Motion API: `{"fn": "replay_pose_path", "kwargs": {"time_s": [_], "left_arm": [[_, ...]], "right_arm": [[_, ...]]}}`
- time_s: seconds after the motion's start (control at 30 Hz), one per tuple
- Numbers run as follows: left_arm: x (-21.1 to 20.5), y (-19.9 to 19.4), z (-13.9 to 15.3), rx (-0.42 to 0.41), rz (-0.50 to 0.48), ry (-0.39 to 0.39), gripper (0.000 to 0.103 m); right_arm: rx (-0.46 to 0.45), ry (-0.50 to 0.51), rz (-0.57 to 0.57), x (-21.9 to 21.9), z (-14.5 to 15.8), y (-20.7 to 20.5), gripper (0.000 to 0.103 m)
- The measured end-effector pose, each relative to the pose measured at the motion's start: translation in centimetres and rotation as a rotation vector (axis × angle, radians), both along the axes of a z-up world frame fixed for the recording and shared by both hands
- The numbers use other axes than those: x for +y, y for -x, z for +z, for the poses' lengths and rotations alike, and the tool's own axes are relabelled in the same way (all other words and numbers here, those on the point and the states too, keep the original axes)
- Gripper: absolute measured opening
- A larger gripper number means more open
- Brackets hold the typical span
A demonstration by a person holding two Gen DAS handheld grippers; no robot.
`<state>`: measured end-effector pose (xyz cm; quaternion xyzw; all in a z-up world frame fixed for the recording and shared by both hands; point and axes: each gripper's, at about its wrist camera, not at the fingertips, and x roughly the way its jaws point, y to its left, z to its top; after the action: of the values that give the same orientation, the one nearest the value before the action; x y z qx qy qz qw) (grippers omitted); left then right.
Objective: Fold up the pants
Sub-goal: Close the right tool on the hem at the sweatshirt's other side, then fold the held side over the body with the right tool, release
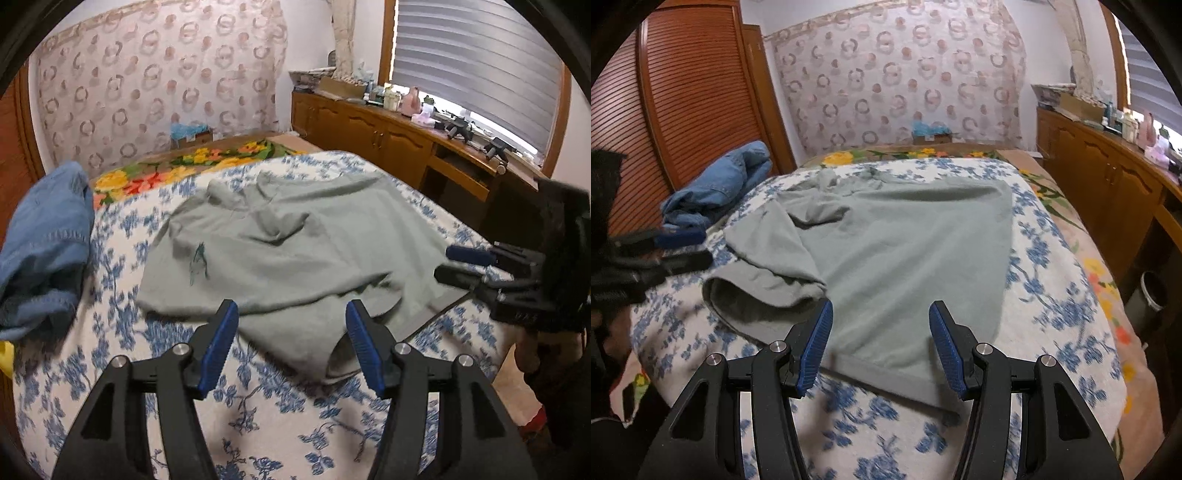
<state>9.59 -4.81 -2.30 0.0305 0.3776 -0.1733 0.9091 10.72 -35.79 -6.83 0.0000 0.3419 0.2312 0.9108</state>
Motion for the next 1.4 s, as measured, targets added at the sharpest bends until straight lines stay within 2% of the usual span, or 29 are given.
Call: {"fn": "replay_pose_path", "kwargs": {"time_s": [0.17, 0.4, 0.5, 0.6, 0.63, 0.77, 1.03, 1.17, 1.4], "left_arm": [[1.0, 0.0, -1.0, 0.023, 0.032, 0.011, 0.060], [2.3, 0.3, -1.7, 0.028, 0.071, 0.016, 0.060], [2.6, 0.4, -2.2, 0.036, 0.080, 0.015, 0.060], [2.7, 0.3, -2.5, 0.043, 0.087, 0.014, 0.060], [2.8, 0.2, -2.6, 0.045, 0.090, 0.016, 0.060], [2.6, 0.2, -2.5, 0.041, 0.091, 0.014, 0.060], [1.8, 0.3, -1.6, 0.013, 0.083, 0.018, 0.060], [1.5, 0.3, -0.7, -0.023, 0.085, 0.026, 0.060], [0.8, -0.3, 0.1, -0.030, 0.071, 0.034, 0.060]], "right_arm": [[0.009, -0.010, 0.053, 2.1, 0.3, -1.1, 0.053], [0.057, 0.038, 0.097, 5.3, -0.5, -2.5, 0.046], [0.089, 0.065, 0.115, 6.0, -1.1, -2.7, 0.037], [0.109, 0.064, 0.127, 6.1, -1.2, -2.8, 0.024], [0.112, 0.057, 0.133, 6.1, -1.2, -2.8, 0.013], [0.093, 0.023, 0.155, 5.8, -0.6, -2.3, 0.005], [-0.009, -0.023, 0.108, 3.5, 2.6, -1.1, 0.003], [-0.050, -0.002, 0.084, 1.9, 4.2, -0.6, 0.003], [-0.070, 0.008, 0.058, -0.9, 5.0, 0.4, 0.003]]}}
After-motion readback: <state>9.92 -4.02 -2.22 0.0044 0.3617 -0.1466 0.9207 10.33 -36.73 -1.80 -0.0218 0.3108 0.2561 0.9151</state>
